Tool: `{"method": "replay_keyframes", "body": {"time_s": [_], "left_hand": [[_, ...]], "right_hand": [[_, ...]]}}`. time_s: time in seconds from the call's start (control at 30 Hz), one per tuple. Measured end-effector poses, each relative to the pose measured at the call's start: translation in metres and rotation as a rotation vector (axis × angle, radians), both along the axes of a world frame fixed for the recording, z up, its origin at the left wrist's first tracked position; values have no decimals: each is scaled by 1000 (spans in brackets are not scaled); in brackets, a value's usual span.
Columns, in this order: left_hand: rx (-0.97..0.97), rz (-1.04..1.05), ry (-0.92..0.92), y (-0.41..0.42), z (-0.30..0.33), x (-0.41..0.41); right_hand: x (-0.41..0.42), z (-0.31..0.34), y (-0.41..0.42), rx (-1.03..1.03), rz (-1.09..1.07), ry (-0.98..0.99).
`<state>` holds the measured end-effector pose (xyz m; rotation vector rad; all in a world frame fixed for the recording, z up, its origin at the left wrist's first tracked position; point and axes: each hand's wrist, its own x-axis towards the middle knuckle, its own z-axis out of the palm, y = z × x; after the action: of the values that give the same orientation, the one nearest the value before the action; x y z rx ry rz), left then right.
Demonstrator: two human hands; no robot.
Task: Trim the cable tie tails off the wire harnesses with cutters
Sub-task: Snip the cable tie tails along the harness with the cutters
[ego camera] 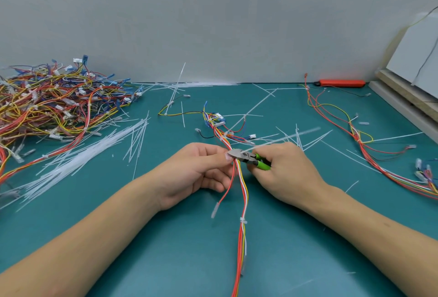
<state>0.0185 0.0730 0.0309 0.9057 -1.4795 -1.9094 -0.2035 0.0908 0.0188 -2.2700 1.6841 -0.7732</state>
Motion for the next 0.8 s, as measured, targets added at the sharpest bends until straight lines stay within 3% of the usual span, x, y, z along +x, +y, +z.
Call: {"method": "replay_keyframes", "body": {"time_s": [0.37,0.8], "left_hand": [[17,26,11,0,-1,-1],[0,24,8,-1,-2,0]], "right_hand": [[1,0,-2,-91,115,-30],[3,-2,-1,-115,43,-13]]}}
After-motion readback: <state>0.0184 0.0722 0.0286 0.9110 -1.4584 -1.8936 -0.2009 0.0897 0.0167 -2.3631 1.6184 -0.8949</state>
